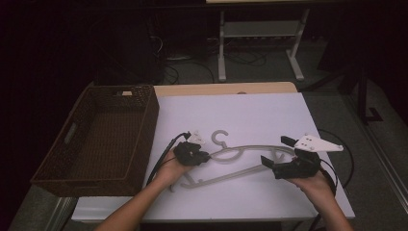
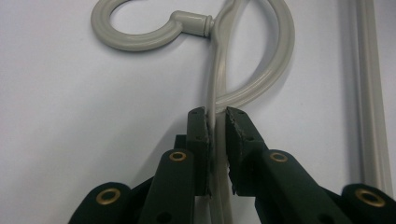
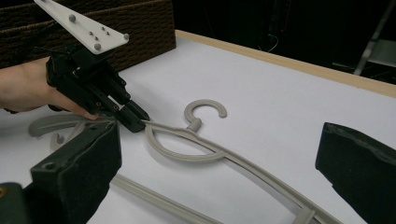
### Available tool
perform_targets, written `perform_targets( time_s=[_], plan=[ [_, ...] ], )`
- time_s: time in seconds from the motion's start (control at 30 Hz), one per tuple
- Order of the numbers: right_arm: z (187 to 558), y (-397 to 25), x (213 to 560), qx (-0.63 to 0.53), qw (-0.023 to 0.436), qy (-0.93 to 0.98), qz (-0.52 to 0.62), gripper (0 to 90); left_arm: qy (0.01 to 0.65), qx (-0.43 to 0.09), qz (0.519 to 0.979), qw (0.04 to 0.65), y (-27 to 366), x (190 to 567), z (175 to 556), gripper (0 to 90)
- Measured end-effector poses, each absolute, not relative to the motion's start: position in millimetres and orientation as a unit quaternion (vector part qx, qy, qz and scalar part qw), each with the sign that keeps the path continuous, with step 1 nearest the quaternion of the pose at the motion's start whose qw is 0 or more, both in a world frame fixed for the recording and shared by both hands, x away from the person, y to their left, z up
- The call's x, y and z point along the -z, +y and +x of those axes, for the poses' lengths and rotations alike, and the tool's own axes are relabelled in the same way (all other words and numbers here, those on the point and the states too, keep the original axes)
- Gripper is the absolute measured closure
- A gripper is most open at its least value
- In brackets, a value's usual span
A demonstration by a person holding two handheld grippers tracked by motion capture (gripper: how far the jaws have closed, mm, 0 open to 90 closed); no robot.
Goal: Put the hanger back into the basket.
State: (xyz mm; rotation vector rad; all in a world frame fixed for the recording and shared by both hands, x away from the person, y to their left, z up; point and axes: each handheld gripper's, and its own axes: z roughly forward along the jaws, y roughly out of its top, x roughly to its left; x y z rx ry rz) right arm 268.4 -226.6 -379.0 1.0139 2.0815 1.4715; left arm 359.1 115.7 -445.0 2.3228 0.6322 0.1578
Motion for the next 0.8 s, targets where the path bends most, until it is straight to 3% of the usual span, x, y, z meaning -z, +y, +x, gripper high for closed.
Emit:
perform_targets(
  time_s=[0.4,0.5,0.7,0.73,0.77,0.8],
  plan=[
    [271,-214,389,-0.511,0.181,0.761,0.357,0.0,0.25,-0.058,0.897,0.36,116,445,359,81.8],
    [271,-207,393,-0.501,0.178,0.771,0.35,6.7,0.247,-0.058,0.899,0.358,116,444,360,81.8],
    [273,-188,403,-0.473,0.147,0.8,0.339,30.0,0.247,-0.055,0.898,0.36,117,445,361,81.7],
    [273,-188,403,-0.473,0.147,0.8,0.339,30.0,0.247,-0.055,0.898,0.36,117,445,361,81.7],
    [272,-180,405,-0.466,0.143,0.808,0.331,41.5,0.248,-0.051,0.898,0.36,118,445,362,81.6],
    [272,-178,406,-0.464,0.138,0.81,0.329,44.6,0.252,-0.046,0.896,0.363,119,445,362,81.5]
  ],
)
